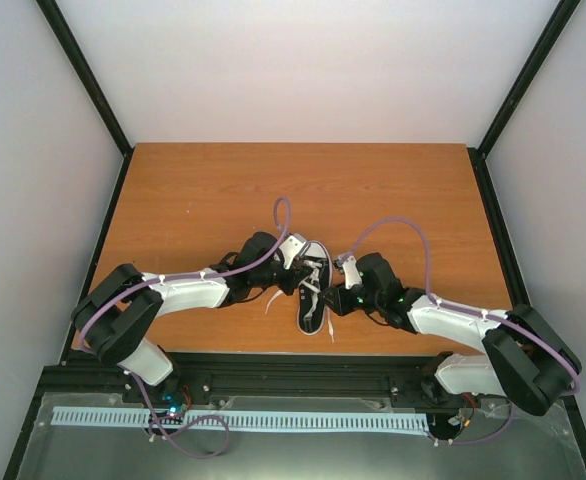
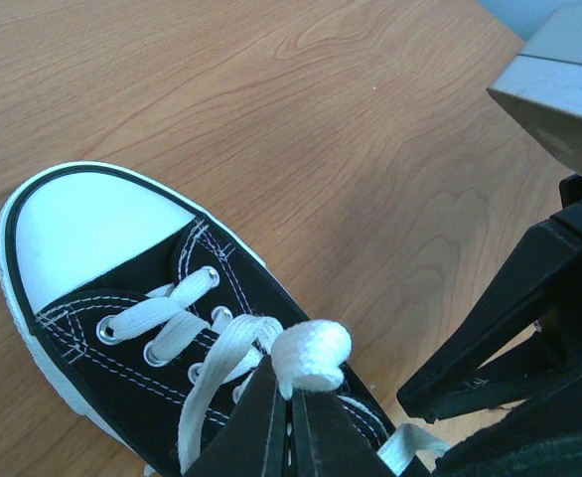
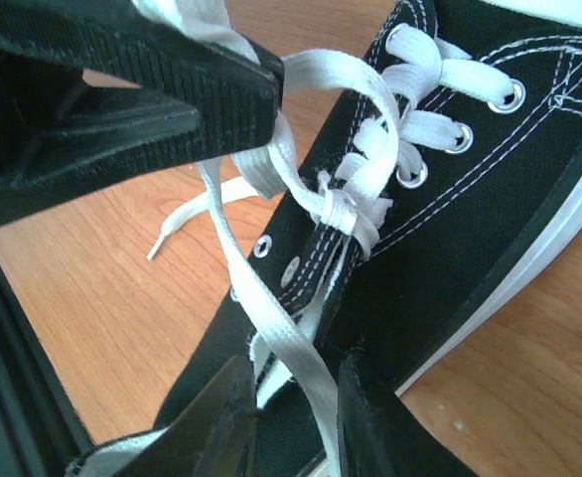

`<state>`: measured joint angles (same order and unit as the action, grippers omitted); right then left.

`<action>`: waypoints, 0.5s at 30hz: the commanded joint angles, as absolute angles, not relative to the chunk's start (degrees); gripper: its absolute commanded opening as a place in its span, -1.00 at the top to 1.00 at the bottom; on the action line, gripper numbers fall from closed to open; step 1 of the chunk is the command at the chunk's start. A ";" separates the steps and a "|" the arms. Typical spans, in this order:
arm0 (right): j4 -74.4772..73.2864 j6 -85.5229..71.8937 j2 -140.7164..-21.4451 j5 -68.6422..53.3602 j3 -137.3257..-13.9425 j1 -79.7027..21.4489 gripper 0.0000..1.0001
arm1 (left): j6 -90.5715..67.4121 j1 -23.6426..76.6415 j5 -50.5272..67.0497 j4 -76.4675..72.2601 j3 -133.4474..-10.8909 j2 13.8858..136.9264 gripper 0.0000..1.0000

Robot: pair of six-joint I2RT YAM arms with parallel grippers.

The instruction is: Tie the shoes

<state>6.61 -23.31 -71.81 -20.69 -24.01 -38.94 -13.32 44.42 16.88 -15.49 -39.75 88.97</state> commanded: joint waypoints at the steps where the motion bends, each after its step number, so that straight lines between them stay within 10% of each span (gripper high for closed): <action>1: 10.29 -22.89 -71.78 -22.42 -23.80 -39.24 0.47 | -13.80 44.56 16.39 -17.89 -39.70 87.71 0.99; 15: 10.69 -20.57 -75.32 -20.68 -24.58 -39.29 0.60 | -13.80 44.56 16.37 -17.96 -39.51 87.91 0.98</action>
<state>8.88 -21.76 -74.61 -21.52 -23.97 -38.94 -13.32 44.42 16.84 -15.49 -39.72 88.97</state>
